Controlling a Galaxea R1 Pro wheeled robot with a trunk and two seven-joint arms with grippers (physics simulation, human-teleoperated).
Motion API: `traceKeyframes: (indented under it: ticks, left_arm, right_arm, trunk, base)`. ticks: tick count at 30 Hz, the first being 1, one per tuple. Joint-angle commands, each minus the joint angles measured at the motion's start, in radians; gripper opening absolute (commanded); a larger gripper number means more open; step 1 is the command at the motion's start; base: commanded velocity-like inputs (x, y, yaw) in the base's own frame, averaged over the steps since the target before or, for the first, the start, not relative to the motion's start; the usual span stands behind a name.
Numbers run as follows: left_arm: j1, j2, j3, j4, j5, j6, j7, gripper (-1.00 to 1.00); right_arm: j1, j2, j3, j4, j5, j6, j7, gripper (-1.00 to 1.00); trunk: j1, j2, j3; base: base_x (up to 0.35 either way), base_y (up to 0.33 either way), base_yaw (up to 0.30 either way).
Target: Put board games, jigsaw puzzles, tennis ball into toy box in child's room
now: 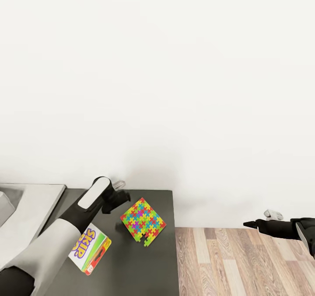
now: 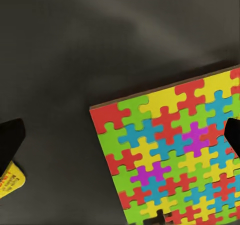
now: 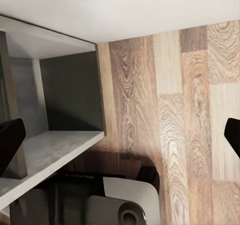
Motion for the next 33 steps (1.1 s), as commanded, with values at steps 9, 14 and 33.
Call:
traceKeyframes:
  ticks: [9,14,33]
  left_arm:
    - [-0.001,-0.006,-0.008,0.020,0.004,0.002,-0.025,1.00]
    - [-0.002,-0.007,-0.010,0.024,0.004,0.002,-0.038,1.00]
    - [-0.001,-0.008,-0.012,0.025,0.004,0.002,-0.046,1.00]
  right_arm:
    - [-0.002,0.000,-0.007,-0.002,0.008,-0.004,0.008,1.00]
    - [-0.003,0.000,-0.006,-0.003,0.008,-0.009,0.008,1.00]
    - [-0.003,0.001,-0.006,-0.003,0.008,-0.011,0.008,1.00]
  trunk:
    - [0.001,-0.002,-0.005]
    - [0.001,-0.002,-0.005]
    - [0.001,-0.002,-0.005]
  base:
    - [0.000,0.000,0.000]
    - [0.000,0.000,0.000]
    - [0.000,0.000,0.000]
